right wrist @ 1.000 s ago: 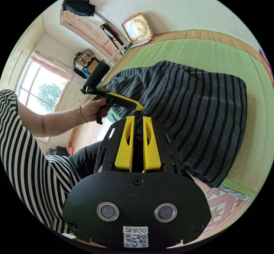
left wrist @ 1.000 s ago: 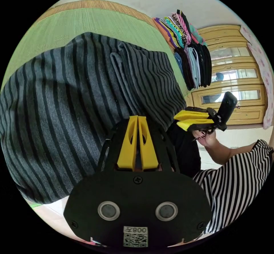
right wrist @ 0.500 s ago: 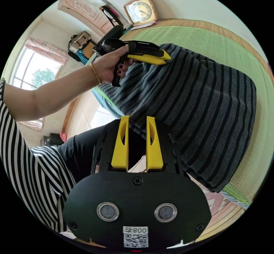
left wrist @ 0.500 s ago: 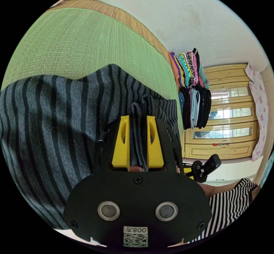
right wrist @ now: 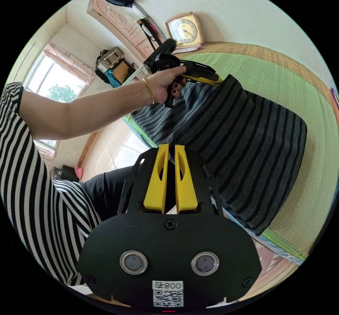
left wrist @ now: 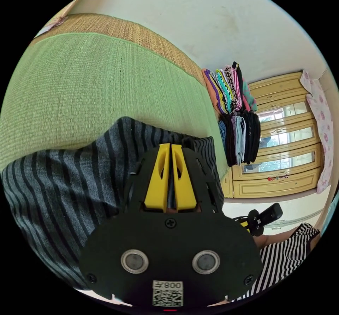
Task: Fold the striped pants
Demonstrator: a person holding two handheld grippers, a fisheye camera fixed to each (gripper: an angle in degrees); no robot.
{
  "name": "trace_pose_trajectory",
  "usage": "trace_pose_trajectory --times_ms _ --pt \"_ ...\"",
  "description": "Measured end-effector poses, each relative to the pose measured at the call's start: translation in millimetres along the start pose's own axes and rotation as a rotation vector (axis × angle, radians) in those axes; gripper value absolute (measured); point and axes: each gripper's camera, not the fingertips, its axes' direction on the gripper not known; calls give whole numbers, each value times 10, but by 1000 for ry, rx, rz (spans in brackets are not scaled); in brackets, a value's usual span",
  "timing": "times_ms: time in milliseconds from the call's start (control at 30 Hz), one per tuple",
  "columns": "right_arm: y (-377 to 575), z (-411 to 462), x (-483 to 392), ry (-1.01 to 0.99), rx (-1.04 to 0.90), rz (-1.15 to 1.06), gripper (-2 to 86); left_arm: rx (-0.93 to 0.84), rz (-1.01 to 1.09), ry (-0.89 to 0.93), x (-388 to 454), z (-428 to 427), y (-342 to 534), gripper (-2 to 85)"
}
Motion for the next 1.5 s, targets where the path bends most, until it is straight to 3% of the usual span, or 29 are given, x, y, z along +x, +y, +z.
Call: trace_pose_trajectory --times_ms 133,333,467,667,733,933,1033,1100,1233,1367,1500 --pt "-50 335 177 -15 -90 100 31 -28 -52 -73 -80 67 103 25" --pt "1 31 226 -76 56 129 31 20 -38 101 -45 -13 554 37" --pt "-29 162 286 -56 -39 116 33 36 -6 158 51 46 712 23" --pt "114 81 458 -129 -15 173 43 -60 116 36 386 541 491 4" --pt "145 -36 460 -117 -8 171 45 -97 131 -148 435 763 389 1" --pt "334 -548 526 -196 97 174 9 -78 136 -170 513 957 504 0" --pt "406 -574 683 -108 80 245 4 -17 156 -148 628 955 564 0" --pt "422 -413 804 -116 -18 274 2 -8 133 -111 645 1021 537 0" --pt "459 -607 870 -144 -16 254 1 -53 92 -152 578 1296 479 0" --pt "632 -1117 940 -122 75 269 0 -32 102 -130 731 1355 631 0" --pt "1022 -1581 1322 39 134 447 1 -95 188 -82 992 1475 1106 1"
